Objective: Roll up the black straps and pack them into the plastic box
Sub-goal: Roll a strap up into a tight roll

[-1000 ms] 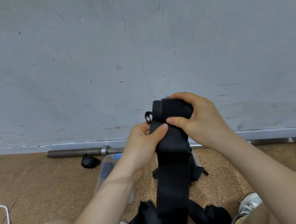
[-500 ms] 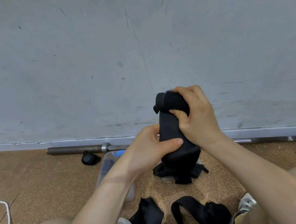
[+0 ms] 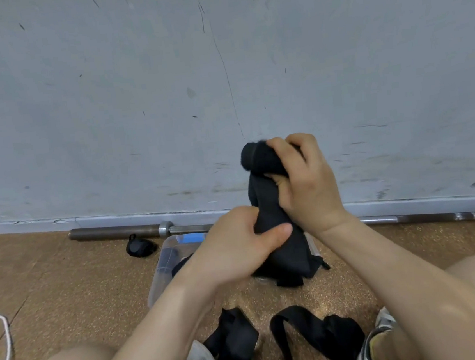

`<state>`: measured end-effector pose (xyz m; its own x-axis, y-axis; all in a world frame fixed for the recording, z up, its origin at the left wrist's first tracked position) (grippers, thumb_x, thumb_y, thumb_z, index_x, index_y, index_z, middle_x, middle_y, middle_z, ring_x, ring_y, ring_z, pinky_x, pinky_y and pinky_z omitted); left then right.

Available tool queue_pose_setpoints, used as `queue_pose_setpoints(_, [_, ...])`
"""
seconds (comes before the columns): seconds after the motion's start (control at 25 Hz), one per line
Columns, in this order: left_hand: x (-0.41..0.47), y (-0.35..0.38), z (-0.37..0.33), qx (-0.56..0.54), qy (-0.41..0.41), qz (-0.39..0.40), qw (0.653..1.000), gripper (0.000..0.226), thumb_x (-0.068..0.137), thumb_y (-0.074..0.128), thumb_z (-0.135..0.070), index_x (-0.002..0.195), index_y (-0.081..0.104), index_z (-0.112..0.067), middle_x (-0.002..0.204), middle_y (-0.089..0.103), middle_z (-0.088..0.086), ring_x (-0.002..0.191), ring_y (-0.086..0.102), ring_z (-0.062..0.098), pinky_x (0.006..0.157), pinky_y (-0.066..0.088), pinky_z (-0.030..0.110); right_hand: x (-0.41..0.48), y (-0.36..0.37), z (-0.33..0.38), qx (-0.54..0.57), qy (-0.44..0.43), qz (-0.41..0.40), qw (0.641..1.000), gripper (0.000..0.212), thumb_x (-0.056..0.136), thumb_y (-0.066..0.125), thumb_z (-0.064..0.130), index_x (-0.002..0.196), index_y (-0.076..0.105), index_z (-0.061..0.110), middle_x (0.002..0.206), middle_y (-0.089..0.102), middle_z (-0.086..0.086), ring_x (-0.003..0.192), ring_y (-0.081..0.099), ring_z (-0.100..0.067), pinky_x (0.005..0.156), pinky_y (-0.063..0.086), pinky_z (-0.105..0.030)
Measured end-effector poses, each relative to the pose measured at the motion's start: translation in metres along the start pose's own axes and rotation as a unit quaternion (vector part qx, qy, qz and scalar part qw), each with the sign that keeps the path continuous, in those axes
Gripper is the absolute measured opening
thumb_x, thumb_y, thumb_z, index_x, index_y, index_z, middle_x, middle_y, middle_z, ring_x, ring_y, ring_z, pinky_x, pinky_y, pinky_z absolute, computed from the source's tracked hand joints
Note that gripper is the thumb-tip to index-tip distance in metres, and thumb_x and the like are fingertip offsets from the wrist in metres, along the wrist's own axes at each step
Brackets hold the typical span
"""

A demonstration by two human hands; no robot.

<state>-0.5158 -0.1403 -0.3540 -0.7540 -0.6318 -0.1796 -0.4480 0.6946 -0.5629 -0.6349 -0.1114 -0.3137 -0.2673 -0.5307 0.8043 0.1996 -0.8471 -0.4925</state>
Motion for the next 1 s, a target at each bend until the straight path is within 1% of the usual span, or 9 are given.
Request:
queue_pose_setpoints(0.08, [-0.003,0.008,0.008,-0.181,-0.027,0.038,0.982,0.016,0.090,0.070,-0.029,0.098,0.073,-0.015,0.093,0.077,-0.004,0.092,0.072,0.013,0.094,0.054,0.040,0.006,-0.007,-0.011,0.017,0.038,-0.024,0.999,0.040,0.079,0.066,-0.001,0.119,0.062,0.001,0.108,0.053,-0.021,0.091,0.057,-0.032,0.072,0.053,-0.035])
queue_pose_setpoints(0.2, [0.000,0.004,0.006,-0.080,0.035,-0.008,0.996,0.027,0.085,0.074,-0.034,0.110,0.066,-0.030,0.105,0.073,-0.015,0.101,0.067,0.003,0.095,0.053,0.039,0.014,-0.017,-0.030,0.060,0.105,-0.042,0.992,0.041,0.082,0.067,0.002,0.122,0.062,0.003,0.111,0.052,-0.019,0.095,0.053,-0.021,0.082,0.044,-0.020])
queue_pose_setpoints(0.36, [-0.002,0.005,0.012,0.023,0.035,-0.020,0.999,0.035,0.091,0.061,-0.045,0.123,0.056,-0.031,0.116,0.066,-0.016,0.109,0.061,0.005,0.096,0.050,0.037,0.017,-0.014,-0.029,0.017,0.080,-0.030,0.996,0.038,0.083,0.066,0.002,0.121,0.062,0.002,0.111,0.052,-0.021,0.093,0.057,-0.029,0.076,0.052,-0.032])
queue_pose_setpoints(0.52, [0.005,0.004,0.034,-0.109,-0.003,0.007,0.994,0.027,0.083,0.073,-0.032,0.109,0.069,-0.029,0.104,0.074,-0.013,0.100,0.070,0.009,0.092,0.055,0.039,0.020,-0.021,-0.031,0.100,0.133,-0.049,0.985,0.039,0.083,0.069,0.004,0.122,0.062,0.006,0.111,0.050,-0.012,0.094,0.048,0.009,0.087,0.037,-0.003])
queue_pose_setpoints(0.64, [0.014,0.003,0.057,-0.203,-0.063,0.027,0.977,0.018,0.085,0.074,-0.013,0.104,0.074,-0.014,0.097,0.077,-0.001,0.092,0.073,0.018,0.087,0.057,0.037,0.023,-0.028,-0.028,0.127,0.143,-0.066,0.979,0.040,0.082,0.071,0.004,0.121,0.062,0.006,0.111,0.051,-0.010,0.099,0.044,0.020,0.089,0.033,-0.001])
queue_pose_setpoints(0.72, [0.017,0.011,0.067,-0.206,-0.079,0.054,0.974,0.019,0.086,0.075,-0.015,0.104,0.075,-0.013,0.100,0.077,0.003,0.095,0.073,0.021,0.092,0.056,0.041,0.024,-0.029,-0.023,0.137,0.135,-0.065,0.979,0.041,0.081,0.072,0.004,0.121,0.062,0.006,0.111,0.053,-0.010,0.100,0.044,0.021,0.088,0.033,0.000])
queue_pose_setpoints(0.84, [0.021,0.012,0.075,-0.164,-0.061,0.105,0.979,0.040,0.081,0.077,-0.032,0.118,0.069,-0.020,0.114,0.073,-0.003,0.109,0.068,0.017,0.102,0.049,0.043,0.025,-0.028,-0.016,0.157,0.127,-0.053,0.978,0.042,0.080,0.073,0.005,0.121,0.063,0.006,0.110,0.053,-0.009,0.100,0.044,0.022,0.089,0.033,0.000])
queue_pose_setpoints(0.92, [0.024,0.007,0.065,-0.157,-0.019,0.126,0.979,0.063,0.075,0.078,-0.039,0.132,0.056,-0.022,0.125,0.067,-0.007,0.119,0.062,0.011,0.103,0.048,0.036,0.026,-0.028,-0.014,0.165,0.121,-0.044,0.978,0.043,0.080,0.073,0.006,0.121,0.063,0.007,0.110,0.054,-0.008,0.101,0.045,0.021,0.090,0.033,-0.001])
queue_pose_setpoints(1.0, [0.029,-0.010,0.043,-0.203,0.037,0.054,0.977,0.072,0.076,0.078,-0.042,0.137,0.047,-0.019,0.128,0.064,-0.007,0.120,0.059,0.005,0.098,0.049,0.025,0.025,-0.028,-0.012,0.173,0.119,-0.038,0.977,0.043,0.080,0.073,0.005,0.121,0.062,0.007,0.111,0.055,-0.008,0.101,0.046,0.020,0.089,0.034,-0.001])
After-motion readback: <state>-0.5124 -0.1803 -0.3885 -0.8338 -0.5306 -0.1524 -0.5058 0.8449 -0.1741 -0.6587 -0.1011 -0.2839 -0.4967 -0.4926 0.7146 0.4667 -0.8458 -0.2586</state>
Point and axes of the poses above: each hand's wrist, its own x-axis towards the middle knuckle, its own y-axis out of the palm, z = x × y, the point moved 8 cm from there along x, towards the middle knuckle
